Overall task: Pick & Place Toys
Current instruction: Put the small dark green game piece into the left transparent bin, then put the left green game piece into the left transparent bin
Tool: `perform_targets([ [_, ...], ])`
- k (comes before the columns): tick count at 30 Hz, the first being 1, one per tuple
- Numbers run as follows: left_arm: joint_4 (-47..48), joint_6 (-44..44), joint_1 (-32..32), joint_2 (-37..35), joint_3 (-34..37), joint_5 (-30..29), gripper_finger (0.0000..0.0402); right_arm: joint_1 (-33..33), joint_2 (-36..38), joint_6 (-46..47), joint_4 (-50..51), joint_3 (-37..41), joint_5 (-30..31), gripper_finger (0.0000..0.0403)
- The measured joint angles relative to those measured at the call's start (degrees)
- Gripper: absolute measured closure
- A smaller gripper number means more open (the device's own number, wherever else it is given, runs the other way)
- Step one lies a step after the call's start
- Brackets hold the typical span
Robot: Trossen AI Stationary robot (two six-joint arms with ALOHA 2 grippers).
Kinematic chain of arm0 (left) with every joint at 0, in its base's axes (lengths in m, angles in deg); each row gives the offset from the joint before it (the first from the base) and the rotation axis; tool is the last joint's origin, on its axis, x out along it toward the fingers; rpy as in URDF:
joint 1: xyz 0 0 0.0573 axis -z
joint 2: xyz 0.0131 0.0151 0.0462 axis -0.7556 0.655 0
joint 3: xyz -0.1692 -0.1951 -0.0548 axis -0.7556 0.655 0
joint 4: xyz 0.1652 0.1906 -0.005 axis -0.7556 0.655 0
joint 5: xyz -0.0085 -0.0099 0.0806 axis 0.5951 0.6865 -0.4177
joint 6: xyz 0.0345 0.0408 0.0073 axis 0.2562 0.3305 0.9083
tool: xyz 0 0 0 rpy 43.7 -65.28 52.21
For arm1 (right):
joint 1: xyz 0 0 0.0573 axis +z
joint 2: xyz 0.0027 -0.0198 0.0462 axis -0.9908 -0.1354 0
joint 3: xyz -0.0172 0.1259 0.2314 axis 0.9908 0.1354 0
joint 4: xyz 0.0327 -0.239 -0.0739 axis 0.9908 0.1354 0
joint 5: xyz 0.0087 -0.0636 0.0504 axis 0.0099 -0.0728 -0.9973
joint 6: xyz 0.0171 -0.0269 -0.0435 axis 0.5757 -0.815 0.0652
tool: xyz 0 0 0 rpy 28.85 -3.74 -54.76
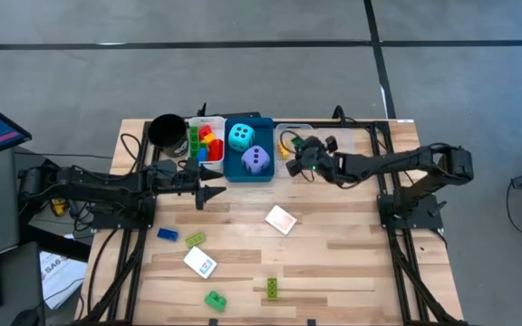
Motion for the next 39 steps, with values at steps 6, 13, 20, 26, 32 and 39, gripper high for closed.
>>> perform_targets([
  [6,-0.5,1.8,0.0,0.0,0.0,0.0,0.0121,-3.3,-0.7,0.1,-0.3,0.0,-5.1,0.0255],
  [13,-0.7,0.1,0.0,0.0,0.0,0.0,0.0121,-3.3,-0.7,-4.2,-0.7,0.0,-5.0,0.0222],
  [20,-0.3,-3.1,0.3,0.0,0.0,0.0,0.0121,-0.7,-0.7,-4.4,-0.4,0.0,-6.8,0.0168],
  [26,0.6,-4.5,2.9,0.0,0.0,0.0,0.0121,5.5,-0.7,-3.8,-0.4,0.0,-9.1,0.0159],
  [32,-0.1,-4.5,3.3,0.0,0.0,0.0,0.0121,17.2,-0.7,-1.1,-0.2,0.0,-6.4,0.0171],
  [39,-1.0,-4.4,3.3,0.0,0.0,0.0,0.0121,29.8,-0.7,1.6,-1.9,0.0,1.6,0.0188],
])
